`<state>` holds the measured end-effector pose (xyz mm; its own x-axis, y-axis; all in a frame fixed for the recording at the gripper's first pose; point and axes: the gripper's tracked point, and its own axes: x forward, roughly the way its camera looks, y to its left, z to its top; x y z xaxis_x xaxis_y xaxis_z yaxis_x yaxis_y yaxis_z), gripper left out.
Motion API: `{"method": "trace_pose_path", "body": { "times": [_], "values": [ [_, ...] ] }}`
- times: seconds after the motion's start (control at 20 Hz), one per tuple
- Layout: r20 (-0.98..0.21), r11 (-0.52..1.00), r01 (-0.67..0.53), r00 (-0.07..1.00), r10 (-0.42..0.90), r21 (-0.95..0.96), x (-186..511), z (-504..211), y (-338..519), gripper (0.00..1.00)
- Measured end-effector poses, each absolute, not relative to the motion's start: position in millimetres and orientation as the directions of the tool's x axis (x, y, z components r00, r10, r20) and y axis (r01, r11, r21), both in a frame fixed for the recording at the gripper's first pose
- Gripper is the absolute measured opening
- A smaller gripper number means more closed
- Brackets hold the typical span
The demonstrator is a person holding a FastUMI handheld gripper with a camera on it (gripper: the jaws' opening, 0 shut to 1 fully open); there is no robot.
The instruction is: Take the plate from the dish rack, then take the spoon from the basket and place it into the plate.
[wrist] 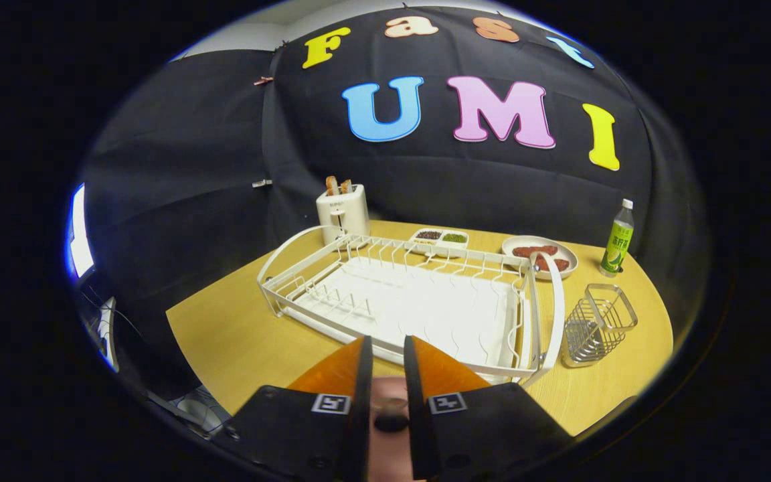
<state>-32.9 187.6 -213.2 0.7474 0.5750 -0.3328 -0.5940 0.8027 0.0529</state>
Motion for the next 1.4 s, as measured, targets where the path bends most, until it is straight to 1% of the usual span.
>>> {"method": "trace_pose_path", "body": {
  "times": [0.1,0.2,0.25,0.35,0.4,0.45,0.55,0.6,0.65,0.7,1.0,1.4],
  "values": [
    [-0.361,0.814,-0.577,0.748,0.558,0.064,-32,-219,177,0.43],
    [-0.355,0.829,-0.555,0.763,0.540,0.068,-27,-215,166,0.58],
    [-0.348,0.832,-0.550,0.766,0.540,0.081,-24,-210,164,0.60],
    [-0.345,0.837,-0.538,0.770,0.536,0.100,-19,-200,159,0.71],
    [-0.339,0.842,-0.530,0.777,0.530,0.102,-17,-192,155,0.81],
    [-0.328,0.846,-0.524,0.785,0.525,0.100,-16,-181,150,0.84],
    [-0.311,0.853,-0.514,0.799,0.515,0.095,-19,-163,140,0.83],
    [-0.306,0.858,-0.505,0.806,0.506,0.089,-22,-155,133,0.89],
    [-0.297,0.866,-0.494,0.817,0.494,0.080,-25,-145,125,0.92],
    [-0.285,0.874,-0.480,0.830,0.479,0.070,-28,-134,117,0.98],
    [-0.202,0.919,-0.392,0.897,0.393,0.048,-36,-72,79,0.99],
    [-0.069,0.954,-0.299,0.951,0.300,0.032,-47,5,27,0.98]
  ]
}}
